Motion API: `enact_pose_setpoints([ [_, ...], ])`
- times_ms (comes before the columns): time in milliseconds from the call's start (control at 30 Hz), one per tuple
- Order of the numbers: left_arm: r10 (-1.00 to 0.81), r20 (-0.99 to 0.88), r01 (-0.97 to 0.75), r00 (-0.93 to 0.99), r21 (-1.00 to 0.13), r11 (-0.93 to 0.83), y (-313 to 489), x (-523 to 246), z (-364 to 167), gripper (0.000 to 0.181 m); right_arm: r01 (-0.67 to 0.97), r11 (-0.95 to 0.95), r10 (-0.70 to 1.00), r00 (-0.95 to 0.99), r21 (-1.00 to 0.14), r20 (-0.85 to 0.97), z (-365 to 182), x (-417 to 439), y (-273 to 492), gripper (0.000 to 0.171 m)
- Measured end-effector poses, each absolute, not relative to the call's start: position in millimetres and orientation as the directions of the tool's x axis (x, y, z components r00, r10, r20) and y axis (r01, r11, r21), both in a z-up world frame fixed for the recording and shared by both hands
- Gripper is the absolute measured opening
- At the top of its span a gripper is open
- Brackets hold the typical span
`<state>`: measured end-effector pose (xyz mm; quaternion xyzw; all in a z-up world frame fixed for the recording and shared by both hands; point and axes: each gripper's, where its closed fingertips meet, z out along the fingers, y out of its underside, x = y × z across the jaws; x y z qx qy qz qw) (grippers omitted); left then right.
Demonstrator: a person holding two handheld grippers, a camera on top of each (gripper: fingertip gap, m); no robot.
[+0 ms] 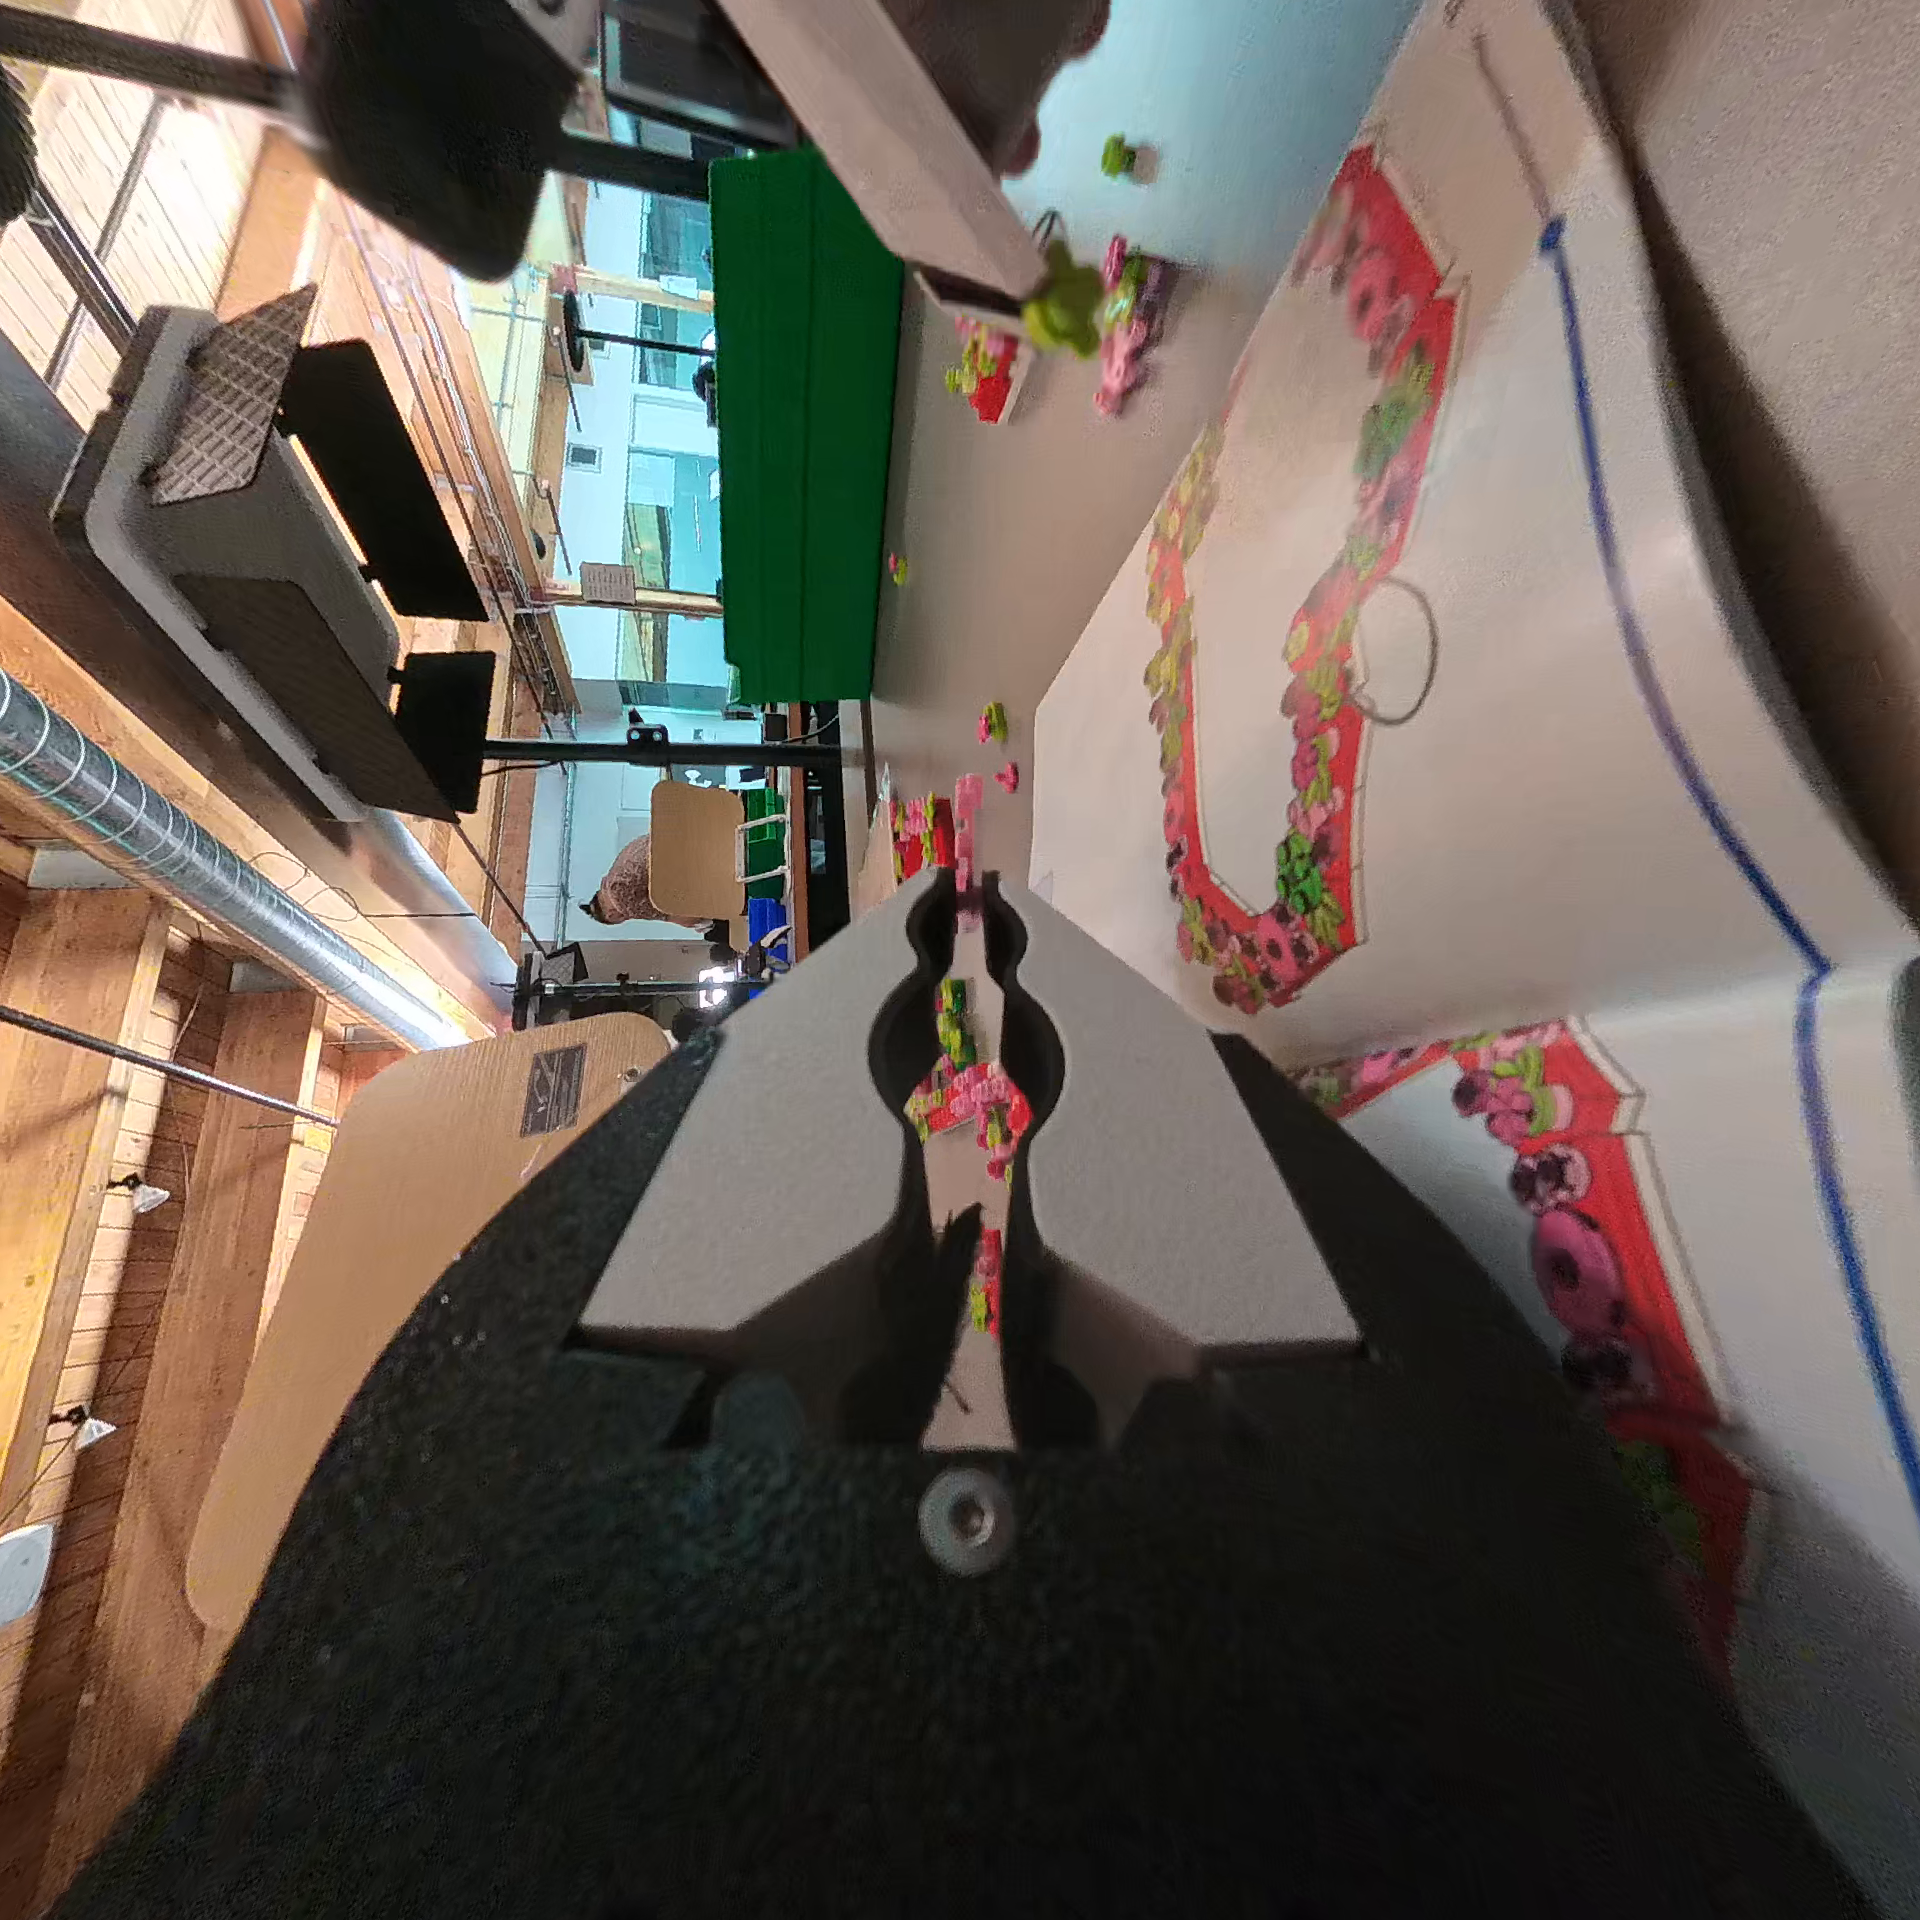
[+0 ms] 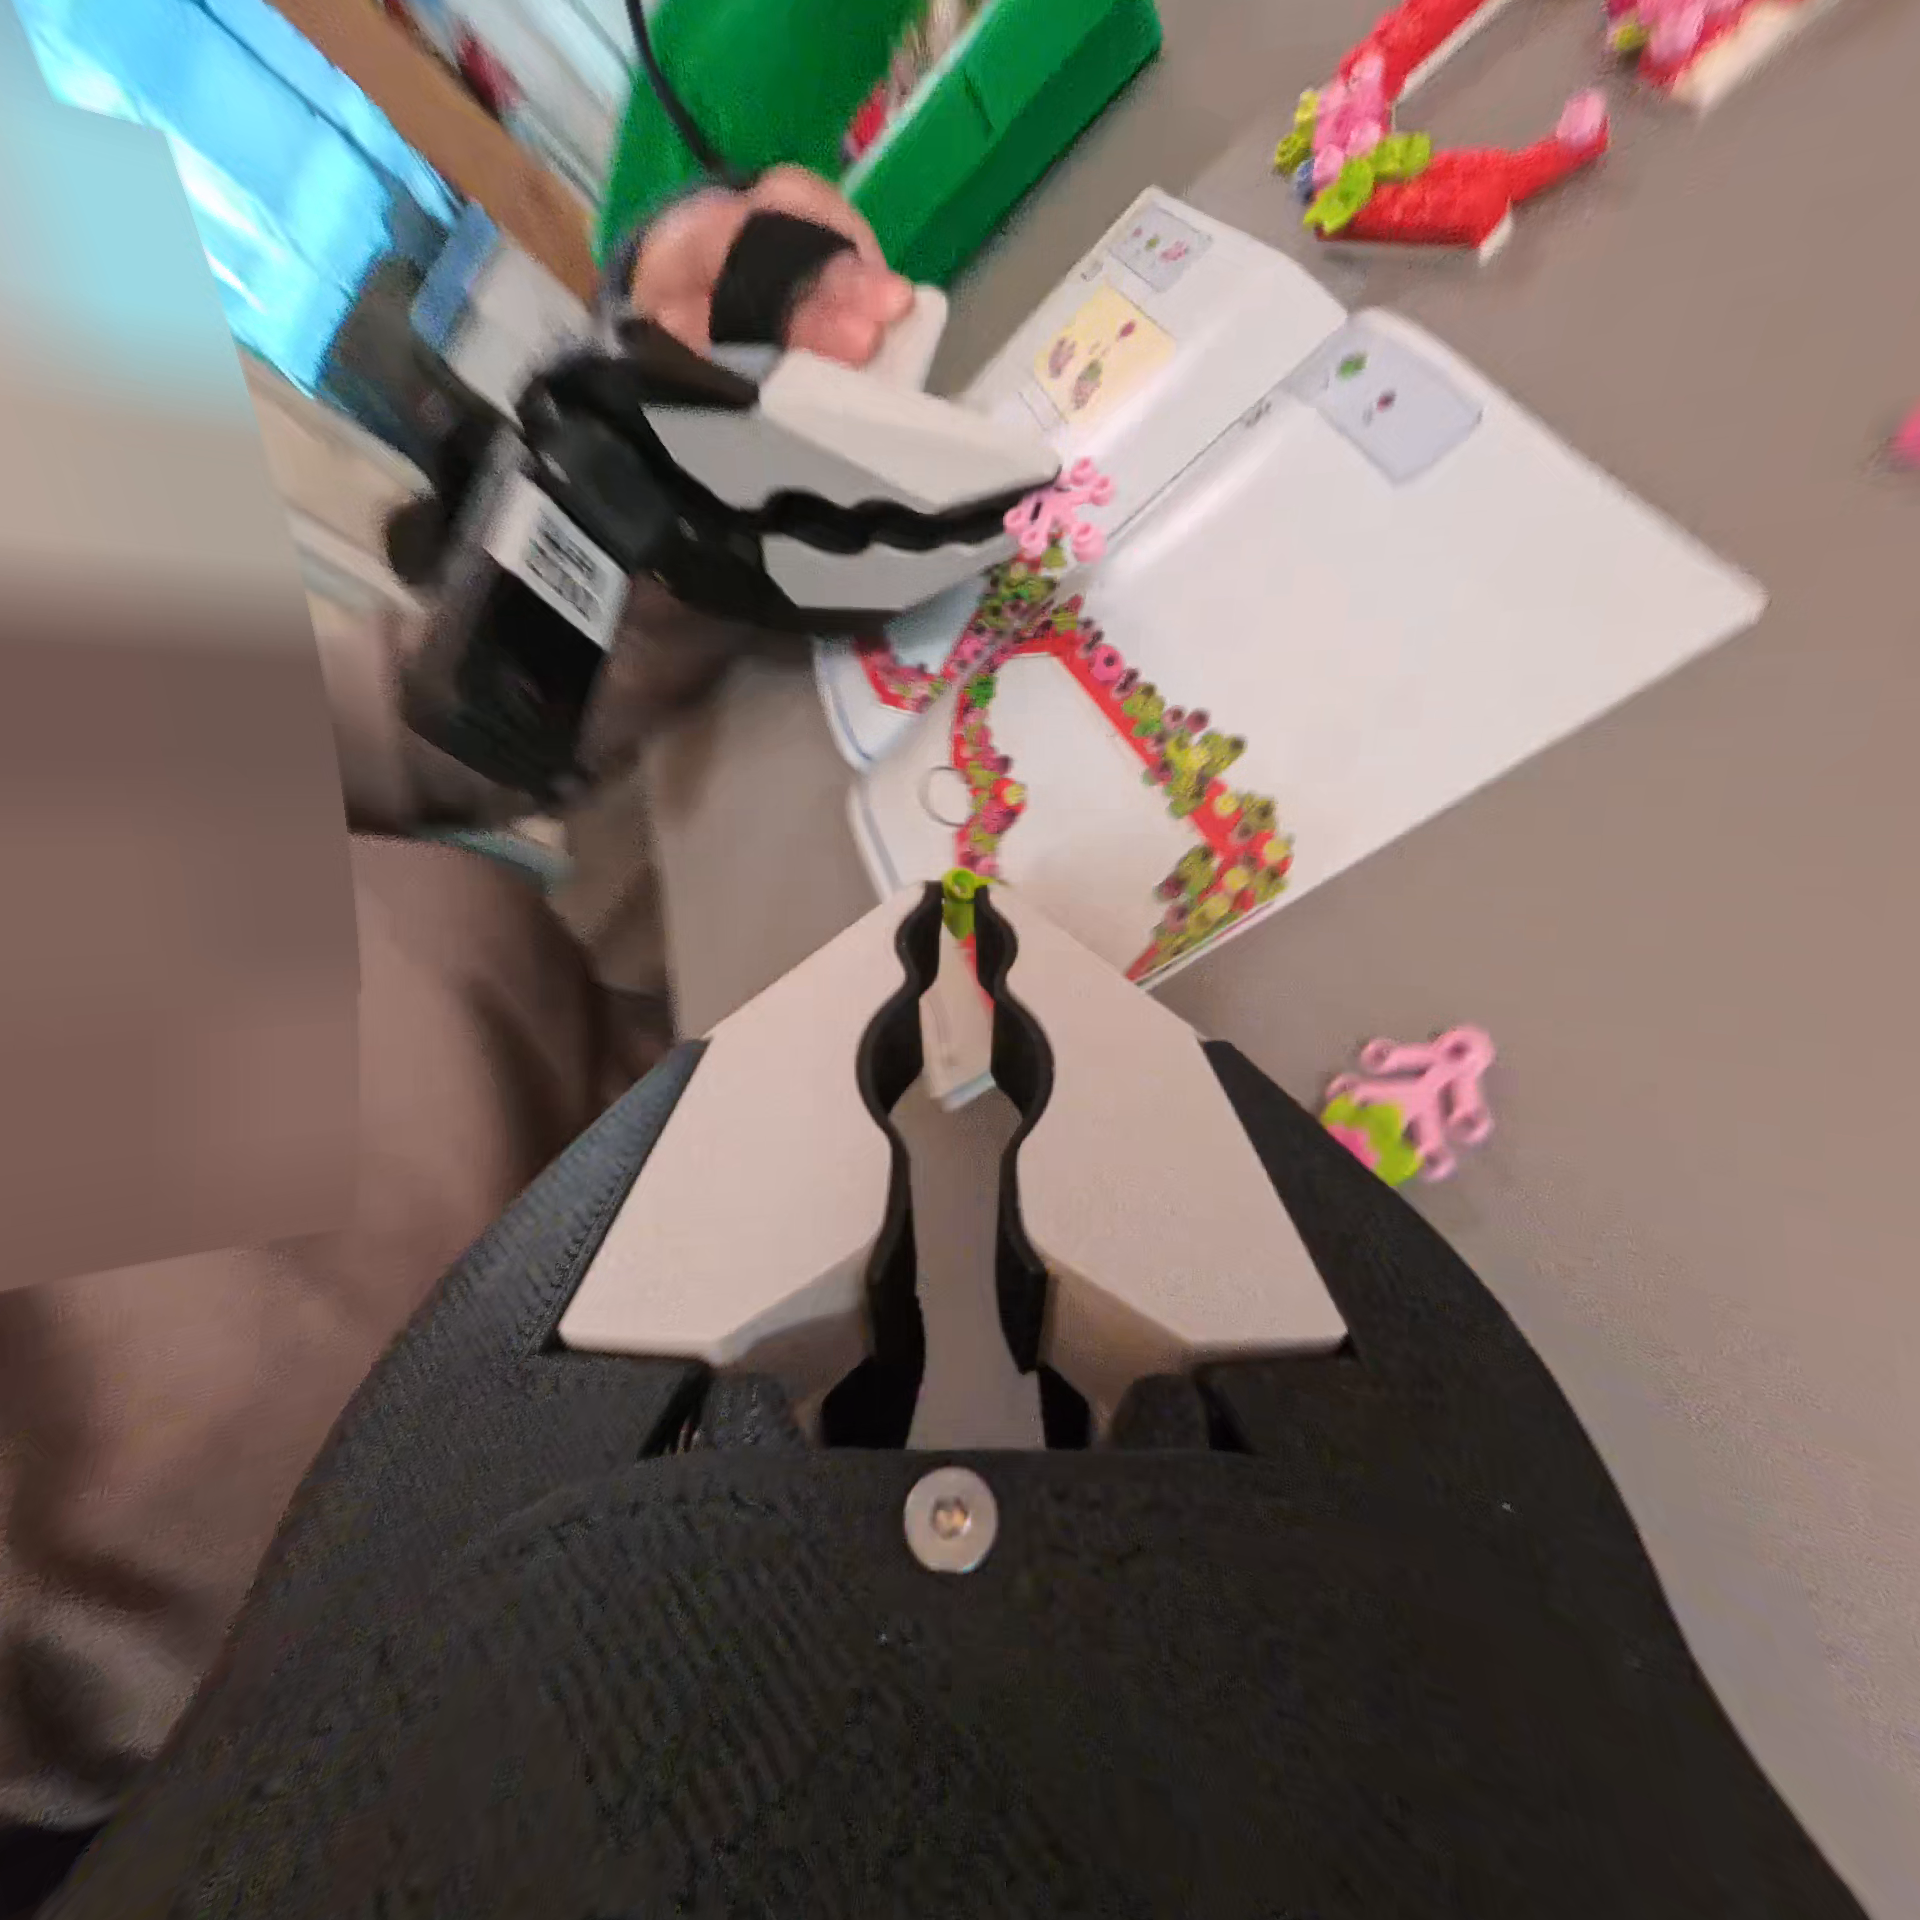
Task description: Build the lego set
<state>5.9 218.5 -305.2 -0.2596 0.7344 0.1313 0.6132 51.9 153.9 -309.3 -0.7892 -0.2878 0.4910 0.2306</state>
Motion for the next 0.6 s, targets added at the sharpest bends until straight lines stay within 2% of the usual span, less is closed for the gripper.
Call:
enact_pose_setpoints([
  [67,-0.216,-0.969,-0.530,-0.124,-0.119,0.840,213.5,9.2,-306.1,0.003,0.157,-0.820,0.568,0.332,-0.550,-0.753,-308.5,61.3,144.4,0.004],
  [267,-0.206,-0.967,-0.498,-0.151,-0.106,0.860,201.5,16.1,-309.1,0.003,0.139,-0.896,0.431,0.496,-0.421,-0.754,-342.2,93.8,134.3,0.004],
  [433,-0.225,-0.960,-0.485,-0.169,-0.118,0.866,196.0,18.3,-313.3,0.003,0.090,-0.910,0.381,0.561,-0.404,-0.735,-344.9,108.7,140.7,0.005],
  [600,-0.232,-0.954,-0.473,-0.191,-0.118,0.873,190.6,21.1,-316.9,0.003,0.098,-0.877,0.407,0.672,-0.470,-0.619,-346.8,126.1,146.8,0.008],
])
